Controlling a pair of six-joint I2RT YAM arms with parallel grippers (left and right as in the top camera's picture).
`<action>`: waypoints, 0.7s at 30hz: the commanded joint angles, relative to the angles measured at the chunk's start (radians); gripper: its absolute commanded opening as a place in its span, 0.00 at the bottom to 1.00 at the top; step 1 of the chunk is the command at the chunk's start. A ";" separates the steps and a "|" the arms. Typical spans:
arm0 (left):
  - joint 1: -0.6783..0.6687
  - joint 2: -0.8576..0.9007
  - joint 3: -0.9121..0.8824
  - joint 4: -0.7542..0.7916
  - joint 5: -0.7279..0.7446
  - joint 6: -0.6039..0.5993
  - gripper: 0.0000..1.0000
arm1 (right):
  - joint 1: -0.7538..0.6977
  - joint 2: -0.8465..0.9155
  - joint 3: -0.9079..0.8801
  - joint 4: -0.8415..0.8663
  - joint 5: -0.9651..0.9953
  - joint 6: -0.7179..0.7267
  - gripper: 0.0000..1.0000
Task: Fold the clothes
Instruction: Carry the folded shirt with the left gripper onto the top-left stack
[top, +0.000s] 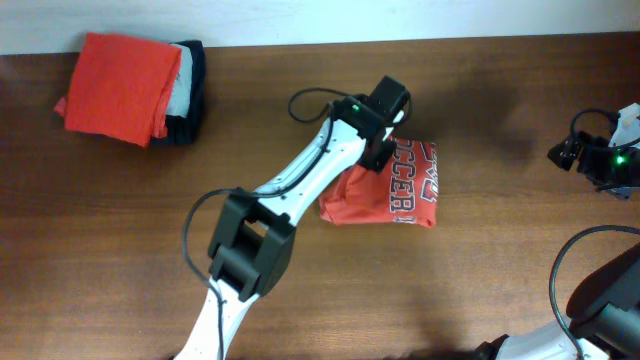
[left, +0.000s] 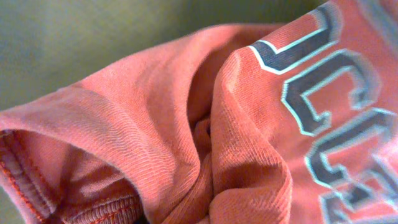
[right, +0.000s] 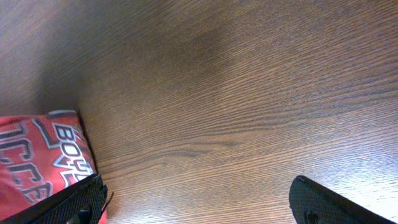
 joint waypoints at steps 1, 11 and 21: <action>0.018 -0.120 0.001 -0.008 -0.046 0.061 0.01 | -0.001 -0.002 0.002 0.001 0.012 -0.007 0.98; 0.055 -0.235 0.003 0.000 -0.304 0.096 0.01 | -0.001 -0.002 0.002 0.001 0.012 -0.007 0.99; 0.167 -0.270 0.117 0.055 -0.505 0.128 0.01 | -0.001 -0.002 0.002 0.001 0.012 -0.007 0.99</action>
